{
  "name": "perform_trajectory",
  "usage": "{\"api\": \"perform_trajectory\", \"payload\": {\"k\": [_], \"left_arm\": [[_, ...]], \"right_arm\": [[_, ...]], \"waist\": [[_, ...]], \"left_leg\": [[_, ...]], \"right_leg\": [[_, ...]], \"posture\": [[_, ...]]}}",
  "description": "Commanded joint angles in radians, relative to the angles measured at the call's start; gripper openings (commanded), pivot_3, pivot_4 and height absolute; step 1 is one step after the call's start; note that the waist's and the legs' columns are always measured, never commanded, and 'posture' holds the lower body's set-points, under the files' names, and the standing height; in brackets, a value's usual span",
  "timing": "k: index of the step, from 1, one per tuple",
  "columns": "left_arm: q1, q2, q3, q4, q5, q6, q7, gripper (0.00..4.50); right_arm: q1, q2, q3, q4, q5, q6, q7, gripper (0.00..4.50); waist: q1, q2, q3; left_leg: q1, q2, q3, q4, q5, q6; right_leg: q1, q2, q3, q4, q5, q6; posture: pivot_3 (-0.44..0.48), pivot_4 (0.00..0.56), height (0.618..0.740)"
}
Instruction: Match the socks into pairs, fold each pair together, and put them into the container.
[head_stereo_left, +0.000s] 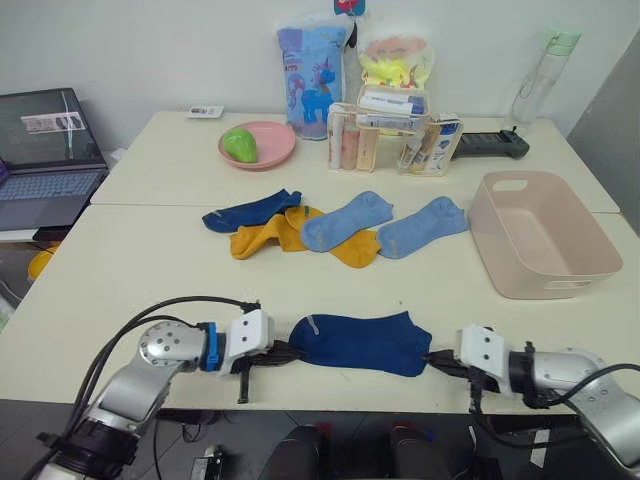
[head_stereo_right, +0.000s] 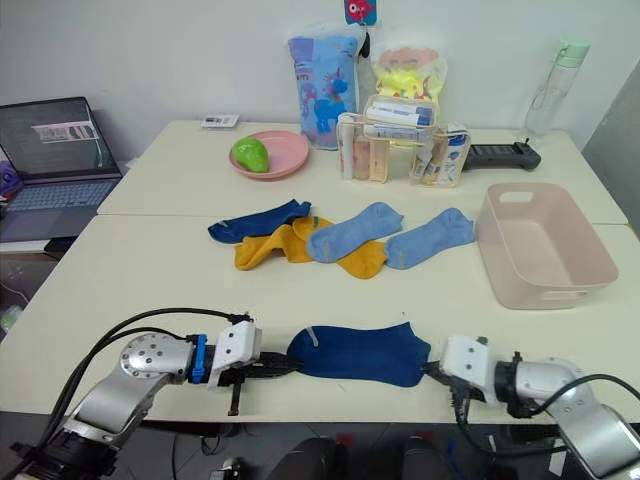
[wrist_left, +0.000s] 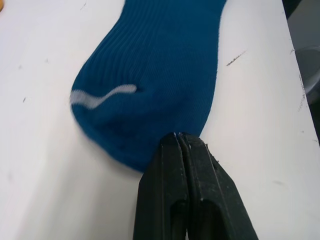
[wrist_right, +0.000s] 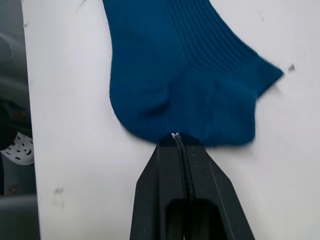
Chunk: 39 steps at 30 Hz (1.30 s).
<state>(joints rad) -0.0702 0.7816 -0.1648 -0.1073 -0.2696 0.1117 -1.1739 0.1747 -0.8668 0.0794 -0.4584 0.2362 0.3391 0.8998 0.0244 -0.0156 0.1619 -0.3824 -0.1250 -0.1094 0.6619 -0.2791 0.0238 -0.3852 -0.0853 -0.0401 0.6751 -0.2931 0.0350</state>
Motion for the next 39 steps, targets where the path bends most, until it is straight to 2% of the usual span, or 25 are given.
{"api": "perform_trajectory", "payload": {"k": [1, 4, 7, 10, 13, 18, 19, 20, 33, 39], "left_arm": [[0.011, 0.008, 0.088, -0.068, -0.116, 0.112, 0.005, 0.03], [0.007, -0.016, 0.199, -0.085, -0.258, 0.267, 0.064, 0.03], [-0.023, -0.06, 0.293, -0.03, -0.322, 0.344, 0.153, 0.62], [-0.048, -0.109, 0.352, 0.053, -0.282, 0.297, 0.242, 1.53], [-0.035, -0.172, 0.384, 0.12, -0.183, 0.159, 0.359, 2.47], [0.005, -0.264, 0.414, 0.132, -0.098, 0.031, 0.503, 4.11], [0.013, -0.271, 0.414, 0.129, -0.093, 0.025, 0.512, 4.43], [0.021, -0.273, 0.41, 0.127, -0.088, 0.02, 0.516, 4.47], [0.037, -0.268, 0.394, 0.104, -0.075, 0.015, 0.508, 4.47], [0.084, -0.294, 0.4, 0.028, -0.034, -0.028, 0.569, 4.47]], "right_arm": [[-0.014, 0.068, -0.123, -0.086, 0.172, 0.111, -0.045, 0.0], [-0.061, 0.159, -0.227, -0.103, 0.279, 0.196, -0.146, 0.0], [-0.106, 0.2, -0.262, -0.055, 0.247, 0.194, -0.215, 0.6], [-0.135, 0.216, -0.256, -0.004, 0.189, 0.163, -0.259, 1.6], [-0.153, 0.241, -0.221, 0.085, 0.104, 0.088, -0.295, 2.64], [-0.19, 0.302, -0.19, 0.2, 0.034, -0.01, -0.328, 4.44], [-0.191, 0.31, -0.18, 0.209, 0.024, -0.022, -0.325, 4.5], [-0.192, 0.315, -0.17, 0.215, 0.013, -0.032, -0.322, 4.5], [-0.247, 0.317, -0.138, 0.217, -0.001, -0.027, -0.297, 4.5], [-0.377, 0.315, -0.047, 0.125, 0.047, 0.069, -0.212, 4.5]], "waist": [[0.0, 0.0, 0.001], [-0.002, 0.0, 0.002], [-0.001, 0.0, 0.002], [0.0, 0.0, 0.002], [-0.001, 0.0, 0.002], [-0.002, -0.001, 0.002], [-0.002, 0.0, 0.002], [-0.002, 0.0, 0.002], [-0.002, 0.0, 0.002], [-0.007, 0.0, 0.002]], "left_leg": [[0.0, 0.0, 0.0, 0.0, 0.0, 0.0], [-0.001, 0.001, 0.0, 0.0, 0.0, 0.0], [-0.001, 0.001, 0.0, 0.0, 0.0, 0.0], [-0.001, 0.0, 0.0, 0.0, 0.001, -0.001], [-0.001, 0.0, 0.001, 0.0, 0.002, -0.004], [-0.001, 0.0, 0.002, 0.0, 0.002, -0.004], [-0.001, 0.0, 0.002, 0.0, 0.002, -0.004], [-0.001, 0.0, 0.002, 0.0, 0.003, -0.004], [-0.001, 0.0, 0.002, 0.0, 0.002, -0.004], [-0.001, 0.0, 0.002, 0.0, 0.002, -0.004]], "right_leg": [[0.0, 0.0, 0.0, 0.0, 0.0, 0.0], [-0.001, 0.0, 0.0, 0.001, 0.0, 0.0], [-0.003, 0.0, 0.0, 0.001, 0.0, 0.0], [-0.003, 0.0, 0.0, 0.001, 0.0, 0.0], [-0.002, 0.0, 0.0, 0.0, 0.0, 0.0], [-0.002, 0.0, 0.001, 0.001, 0.0, 0.0], [-0.002, 0.0, 0.001, 0.002, 0.0, 0.0], [-0.002, 0.0, 0.001, 0.003, 0.0, 0.0], [-0.003, 0.0, 0.001, 0.003, 0.0, 0.0], [-0.003, 0.0, 0.001, 0.003, 0.0, 0.0]], "posture": [[0.0, 0.15, 0.74], [0.0, 0.15, 0.74], [0.0, 0.15, 0.74], [0.0, 0.15, 0.74], [0.0, 0.15, 0.74], [0.0, 0.15, 0.74], [0.0, 0.15, 0.74], [0.0, 0.15, 0.74], [0.0, 0.15, 0.74], [0.0, 0.15, 0.74]]}}
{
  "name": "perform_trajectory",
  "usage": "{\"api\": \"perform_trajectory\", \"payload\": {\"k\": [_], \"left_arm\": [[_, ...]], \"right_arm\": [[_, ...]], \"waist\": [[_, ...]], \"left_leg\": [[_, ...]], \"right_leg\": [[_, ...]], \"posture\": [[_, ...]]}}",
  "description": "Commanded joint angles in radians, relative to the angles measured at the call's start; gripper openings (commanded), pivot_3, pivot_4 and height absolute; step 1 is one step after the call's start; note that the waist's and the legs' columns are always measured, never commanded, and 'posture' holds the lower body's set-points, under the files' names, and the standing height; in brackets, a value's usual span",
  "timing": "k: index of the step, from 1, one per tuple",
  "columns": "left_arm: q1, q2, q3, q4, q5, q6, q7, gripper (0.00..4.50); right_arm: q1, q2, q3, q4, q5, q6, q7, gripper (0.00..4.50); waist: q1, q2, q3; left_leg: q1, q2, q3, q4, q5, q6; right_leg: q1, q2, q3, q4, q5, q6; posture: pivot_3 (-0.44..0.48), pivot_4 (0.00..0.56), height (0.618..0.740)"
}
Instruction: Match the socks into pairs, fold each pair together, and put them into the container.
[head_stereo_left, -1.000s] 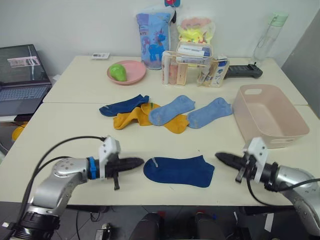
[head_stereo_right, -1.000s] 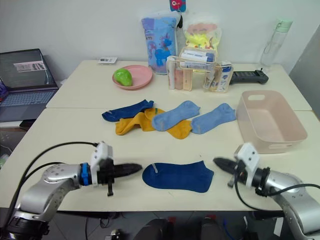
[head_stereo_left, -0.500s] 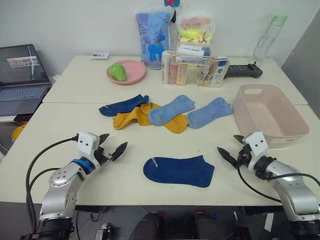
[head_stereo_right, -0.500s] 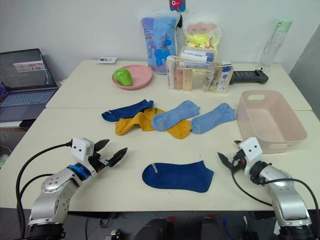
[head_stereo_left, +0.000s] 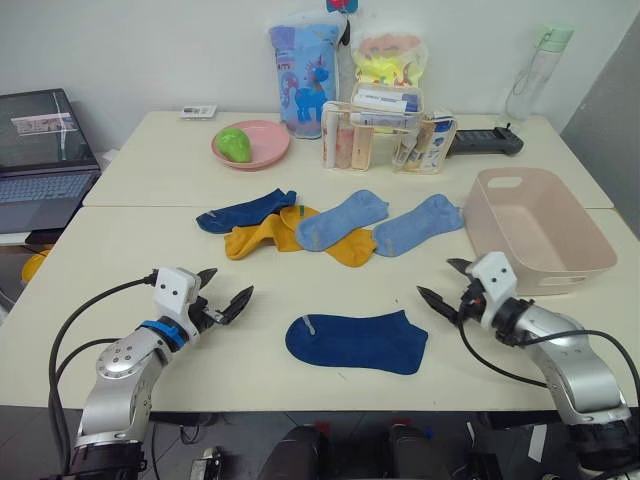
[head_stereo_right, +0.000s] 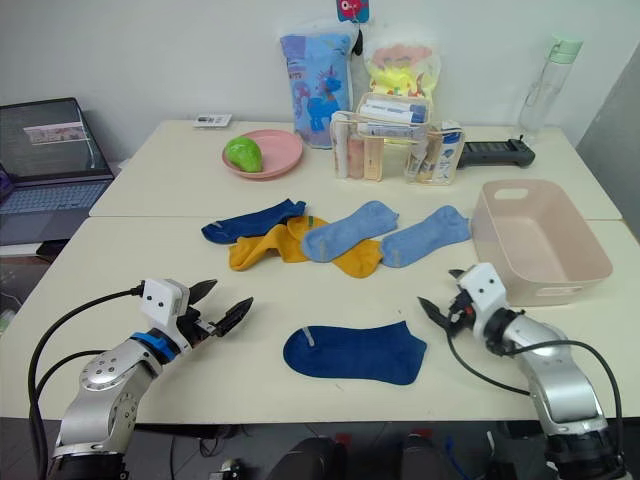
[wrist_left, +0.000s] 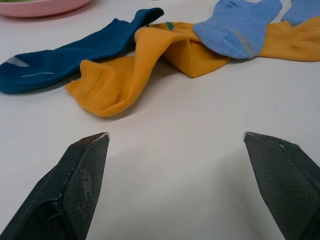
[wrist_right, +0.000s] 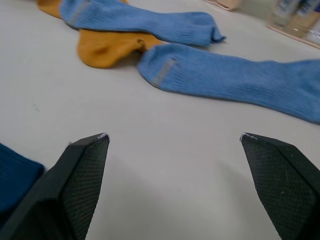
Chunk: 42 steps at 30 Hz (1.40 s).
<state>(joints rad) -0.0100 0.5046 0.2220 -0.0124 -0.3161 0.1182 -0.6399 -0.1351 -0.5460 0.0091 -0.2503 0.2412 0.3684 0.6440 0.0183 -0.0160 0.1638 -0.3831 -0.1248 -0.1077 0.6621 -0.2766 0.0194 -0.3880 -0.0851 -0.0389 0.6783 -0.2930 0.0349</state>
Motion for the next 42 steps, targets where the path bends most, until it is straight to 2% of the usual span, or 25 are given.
{"api": "perform_trajectory", "payload": {"k": [1, 6, 11, 15, 19, 22, 29, 35, 39, 42], "left_arm": [[0.035, -0.024, 0.015, -0.082, 0.013, -0.034, 0.046, 4.47], [0.088, -0.069, 0.025, -0.137, 0.023, -0.033, 0.116, 4.47], [0.087, -0.073, 0.019, -0.154, 0.036, -0.025, 0.139, 4.47], [0.006, -0.047, 0.006, -0.15, 0.043, 0.015, 0.147, 4.47], [-0.163, -0.021, -0.009, -0.081, 0.038, 0.061, 0.13, 4.47], [-0.298, 0.006, -0.042, 0.035, 0.076, 0.085, 0.117, 4.47], [-0.663, 0.037, -0.14, 0.532, 0.232, -0.014, 0.131, 4.47], [-0.82, 0.039, -0.19, 0.866, 0.318, -0.131, 0.138, 4.47], [-0.882, 0.034, -0.204, 1.018, 0.349, -0.167, 0.136, 4.47], [-0.938, 0.028, -0.193, 1.139, 0.363, -0.176, 0.193, 4.47]], "right_arm": [[-0.091, -0.009, 0.034, -0.095, 0.052, 0.057, 0.058, 4.5], [-0.282, 0.056, 0.099, -0.143, 0.126, 0.18, 0.074, 4.5], [-0.307, 0.077, 0.122, -0.137, 0.114, 0.198, 0.067, 4.5], [-0.294, 0.075, 0.126, -0.129, 0.095, 0.187, 0.061, 4.5], [-0.285, 0.081, 0.12, -0.14, 0.089, 0.192, 0.046, 4.5], [-0.283, 0.083, 0.117, -0.155, 0.092, 0.199, 0.033, 4.5], [-0.268, 0.075, 0.108, -0.183, 0.081, 0.214, -0.009, 4.5], [-0.248, 0.075, 0.116, -0.218, 0.08, 0.232, -0.031, 4.5], [-0.245, 0.079, 0.115, -0.23, 0.078, 0.243, -0.041, 4.5], [-0.239, 0.074, 0.114, -0.241, 0.078, 0.251, -0.046, 4.5]], "waist": [[-0.001, 0.0, 0.0], [-0.003, 0.0, 0.0], [0.008, -0.001, 0.0], [0.008, -0.001, 0.0], [0.007, -0.001, 0.0], [0.004, -0.001, 0.0], [-0.002, -0.002, 0.0], [-0.011, -0.003, 0.0], [-0.014, -0.003, 0.001], [-0.017, -0.004, 0.001]], "left_leg": [[0.0, 0.0, 0.0, 0.0, 0.0, 0.0], [0.0, 0.0, 0.0, 0.0, 0.0, 0.0], [0.0, 0.0, -0.001, 0.0, 0.0, 0.0], [0.0, -0.002, -0.001, 0.001, 0.0, 0.0], [-0.001, -0.001, -0.001, 0.001, 0.0, 0.0], [-0.001, -0.001, -0.001, 0.001, 0.0, 0.0], [-0.001, -0.001, -0.001, 0.001, 0.001, -0.002], [-0.002, -0.002, -0.001, 0.001, 0.001, -0.002], [-0.002, -0.002, -0.001, 0.001, 0.001, -0.002], [-0.002, -0.002, -0.001, 0.002, 0.001, -0.002]], "right_leg": [[0.0, 0.0, 0.0, 0.0, 0.0, 0.0], [0.0, 0.0, 0.0, 0.0, 0.0, 0.0], [-0.001, 0.0, -0.001, -0.002, 0.0, 0.0], [-0.001, -0.001, -0.001, -0.003, 0.001, 0.001], [0.0, 0.0, -0.001, 0.0, 0.001, 0.001], [0.0, 0.0, -0.001, 0.0, 0.001, 0.001], [-0.001, 0.0, -0.001, 0.0, 0.001, 0.001], [-0.001, 0.0, -0.001, 0.0, 0.001, 0.001], [-0.002, 0.0, -0.001, 0.001, 0.001, 0.001], [-0.002, 0.0, -0.001, 0.001, 0.001, 0.001]], "posture": [[0.0, 0.15, 0.74], [0.0, 0.15, 0.74], [0.0, 0.15, 0.74], [0.0, 0.15, 0.74], [0.0, 0.15, 0.74], [0.0, 0.15, 0.74], [0.0, 0.15, 0.74], [0.0, 0.15, 0.74], [0.0, 0.15, 0.74], [0.0, 0.15, 0.74]]}}
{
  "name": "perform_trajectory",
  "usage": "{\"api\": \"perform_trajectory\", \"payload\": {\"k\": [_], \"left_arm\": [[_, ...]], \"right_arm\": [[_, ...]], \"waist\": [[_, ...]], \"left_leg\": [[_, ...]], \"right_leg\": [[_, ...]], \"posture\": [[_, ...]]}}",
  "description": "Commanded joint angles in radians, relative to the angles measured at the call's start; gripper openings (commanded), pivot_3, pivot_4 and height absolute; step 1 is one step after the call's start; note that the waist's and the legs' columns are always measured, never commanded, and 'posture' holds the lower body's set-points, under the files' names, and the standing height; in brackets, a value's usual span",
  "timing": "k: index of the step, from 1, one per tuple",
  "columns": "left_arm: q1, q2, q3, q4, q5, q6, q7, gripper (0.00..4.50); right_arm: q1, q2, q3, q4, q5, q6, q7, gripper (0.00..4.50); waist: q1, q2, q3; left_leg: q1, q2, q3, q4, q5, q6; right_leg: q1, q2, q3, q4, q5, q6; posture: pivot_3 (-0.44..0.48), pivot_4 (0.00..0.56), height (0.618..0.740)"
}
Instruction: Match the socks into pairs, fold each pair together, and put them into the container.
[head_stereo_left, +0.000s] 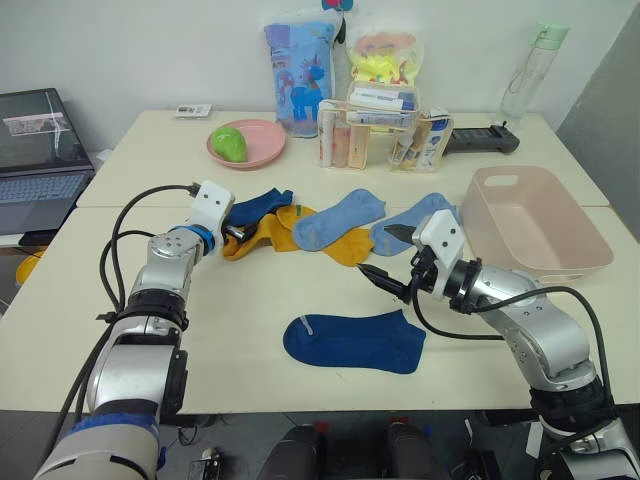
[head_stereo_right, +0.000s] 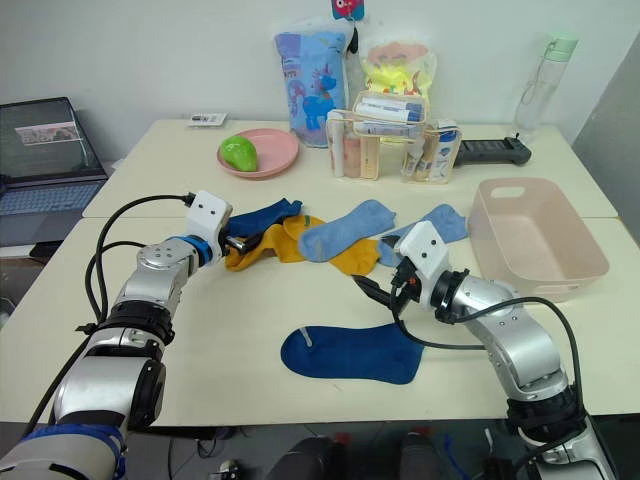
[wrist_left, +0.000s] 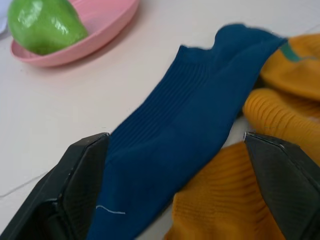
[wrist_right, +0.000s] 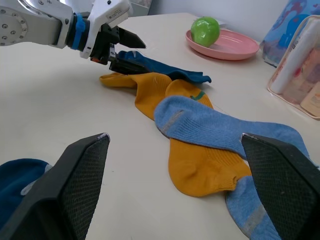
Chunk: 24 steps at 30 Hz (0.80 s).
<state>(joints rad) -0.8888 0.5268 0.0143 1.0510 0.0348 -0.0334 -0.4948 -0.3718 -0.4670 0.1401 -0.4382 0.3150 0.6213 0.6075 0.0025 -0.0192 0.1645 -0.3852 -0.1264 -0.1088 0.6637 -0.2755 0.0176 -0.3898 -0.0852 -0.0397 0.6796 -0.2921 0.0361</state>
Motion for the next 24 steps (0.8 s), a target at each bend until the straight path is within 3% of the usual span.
{"api": "perform_trajectory", "payload": {"k": [1, 10, 11, 14, 24], "left_arm": [[-0.073, 0.003, 0.024, 0.104, 0.008, -0.021, 0.058, 4.47], [-0.118, -0.008, 0.088, 0.229, -0.034, 0.084, 0.051, 4.47], [-0.119, -0.009, 0.104, 0.234, -0.047, 0.101, 0.047, 4.3], [-0.116, -0.007, 0.14, 0.24, -0.073, 0.125, 0.05, 3.56], [-0.118, -0.001, 0.158, 0.237, -0.075, 0.12, 0.059, 0.34]], "right_arm": [[-0.001, -0.005, -0.019, -0.055, 0.005, 0.0, -0.011, 4.5], [0.003, -0.011, -0.023, -0.067, 0.003, 0.011, -0.021, 4.5], [0.003, -0.011, -0.024, -0.066, 0.002, 0.011, -0.025, 4.5], [0.004, -0.011, -0.024, -0.065, 0.0, 0.011, -0.029, 4.5], [0.002, -0.006, -0.025, -0.059, -0.003, 0.007, -0.035, 4.5]], "waist": [[-0.001, -0.001, 0.0], [-0.004, -0.001, 0.0], [-0.004, -0.001, 0.0], [-0.004, -0.001, 0.0], [-0.006, -0.001, 0.0]], "left_leg": [[0.0, 0.0, 0.0, 0.0, 0.0, 0.0], [-0.001, 0.0, 0.0, 0.0, 0.0, 0.0], [-0.001, 0.0, 0.0, 0.0, 0.0, 0.0], [-0.001, 0.0, 0.0, 0.001, 0.0, 0.0], [-0.001, 0.0, 0.0, 0.001, 0.0, 0.0]], "right_leg": [[0.0, 0.0, 0.0, 0.0, 0.0, 0.0], [-0.001, 0.0, 0.0, 0.001, 0.0, 0.0], [-0.001, 0.0, 0.0, 0.001, 0.0, 0.0], [-0.001, 0.0, 0.0, 0.001, 0.0, 0.0], [-0.001, 0.0, 0.0, 0.001, 0.0, 0.0]], "posture": [[0.0, 0.15, 0.74], [0.0, 0.15, 0.74], [0.0, 0.15, 0.74], [0.0, 0.15, 0.74], [0.0, 0.15, 0.74]]}}
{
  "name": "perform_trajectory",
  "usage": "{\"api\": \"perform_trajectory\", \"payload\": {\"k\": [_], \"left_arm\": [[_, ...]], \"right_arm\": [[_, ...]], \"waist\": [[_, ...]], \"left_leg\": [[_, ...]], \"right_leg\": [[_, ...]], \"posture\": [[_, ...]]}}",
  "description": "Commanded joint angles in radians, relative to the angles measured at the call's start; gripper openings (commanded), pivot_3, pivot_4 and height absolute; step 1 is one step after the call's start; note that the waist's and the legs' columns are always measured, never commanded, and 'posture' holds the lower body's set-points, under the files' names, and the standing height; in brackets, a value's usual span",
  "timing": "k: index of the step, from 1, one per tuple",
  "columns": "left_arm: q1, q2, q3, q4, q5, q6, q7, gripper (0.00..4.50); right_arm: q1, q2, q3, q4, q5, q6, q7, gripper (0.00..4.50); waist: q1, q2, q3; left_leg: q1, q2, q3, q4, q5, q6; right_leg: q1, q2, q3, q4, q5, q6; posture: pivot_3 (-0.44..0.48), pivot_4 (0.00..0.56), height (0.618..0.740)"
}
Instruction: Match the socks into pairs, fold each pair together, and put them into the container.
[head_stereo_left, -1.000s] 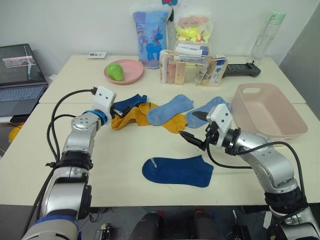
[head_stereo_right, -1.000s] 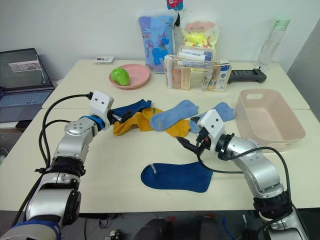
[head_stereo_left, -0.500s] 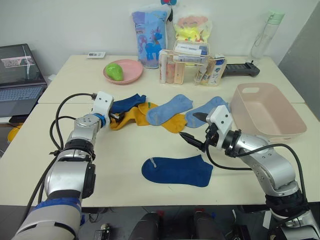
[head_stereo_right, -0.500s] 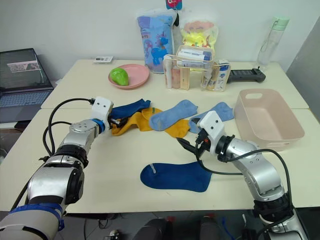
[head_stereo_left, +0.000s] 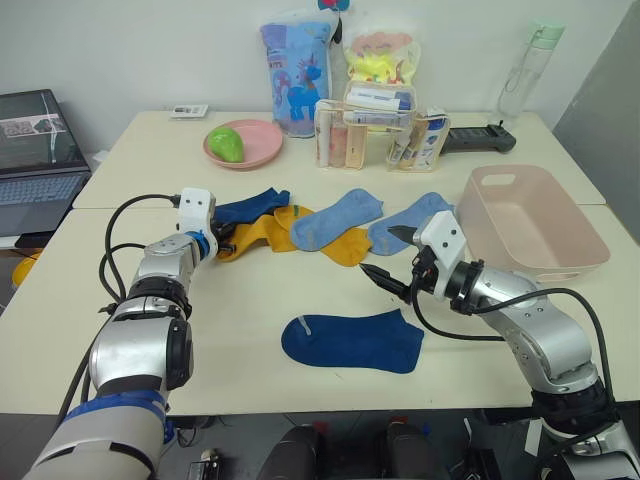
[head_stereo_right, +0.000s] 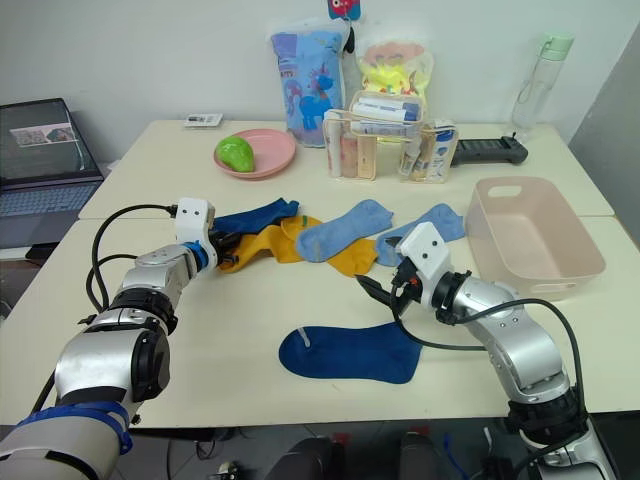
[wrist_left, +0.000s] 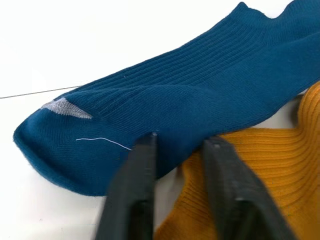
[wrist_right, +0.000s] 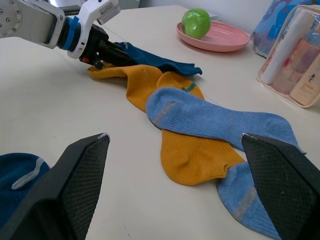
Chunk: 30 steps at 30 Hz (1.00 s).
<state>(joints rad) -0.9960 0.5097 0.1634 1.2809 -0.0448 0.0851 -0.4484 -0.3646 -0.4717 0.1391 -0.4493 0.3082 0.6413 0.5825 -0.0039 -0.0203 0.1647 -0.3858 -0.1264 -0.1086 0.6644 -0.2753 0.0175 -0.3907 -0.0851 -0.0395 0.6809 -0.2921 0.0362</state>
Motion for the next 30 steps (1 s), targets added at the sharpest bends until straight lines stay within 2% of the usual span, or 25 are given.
{"api": "perform_trajectory", "payload": {"k": [1, 7, 15, 24, 30], "left_arm": [[-0.012, 0.016, 0.019, 0.004, -0.004, -0.016, 0.013, 0.02], [-0.025, 0.013, 0.067, -0.008, -0.046, -0.089, -0.009, 0.02], [-0.054, 0.019, 0.166, -0.059, -0.158, -0.126, -0.17, 0.02], [-0.032, 0.034, 0.136, -0.174, -0.168, -0.126, -0.337, 0.02], [0.02, 0.043, 0.102, -0.246, -0.148, -0.121, -0.343, 0.02]], "right_arm": [[-0.006, 0.0, -0.026, -0.046, 0.003, -0.015, -0.011, 4.5], [-0.008, 0.003, -0.024, -0.042, 0.002, -0.018, -0.012, 4.5], [-0.004, 0.011, -0.014, -0.046, -0.001, -0.019, -0.012, 4.5], [-0.01, 0.018, -0.006, -0.039, -0.005, -0.025, -0.008, 4.5], [-0.008, 0.022, -0.004, -0.035, -0.007, -0.03, -0.004, 4.5]], "waist": [[0.0, 0.0, 0.0], [0.001, 0.0, 0.0], [0.001, 0.0, 0.0], [0.0, 0.0, 0.0], [0.0, 0.0, 0.0]], "left_leg": [[0.0, 0.0, 0.0, 0.0, 0.0, 0.0], [0.0, 0.0, 0.0, 0.0, 0.0, 0.0], [-0.001, 0.0, 0.0, 0.0, 0.0, 0.0], [-0.001, 0.0, 0.0, 0.001, 0.0, 0.0], [-0.001, 0.0, 0.0, 0.001, 0.0, 0.0]], "right_leg": [[0.0, 0.0, 0.0, 0.0, 0.0, 0.0], [0.0, 0.0, 0.0, 0.0, 0.0, 0.0], [0.0, 0.0, 0.0, 0.0, 0.0, 0.0], [-0.001, 0.0, 0.0, 0.0, 0.0, 0.0], [-0.001, 0.0, 0.0, 0.0, 0.0, 0.0]], "posture": [[0.0, 0.15, 0.74], [0.0, 0.15, 0.74], [0.0, 0.15, 0.74], [0.0, 0.15, 0.74], [0.0, 0.15, 0.74]]}}
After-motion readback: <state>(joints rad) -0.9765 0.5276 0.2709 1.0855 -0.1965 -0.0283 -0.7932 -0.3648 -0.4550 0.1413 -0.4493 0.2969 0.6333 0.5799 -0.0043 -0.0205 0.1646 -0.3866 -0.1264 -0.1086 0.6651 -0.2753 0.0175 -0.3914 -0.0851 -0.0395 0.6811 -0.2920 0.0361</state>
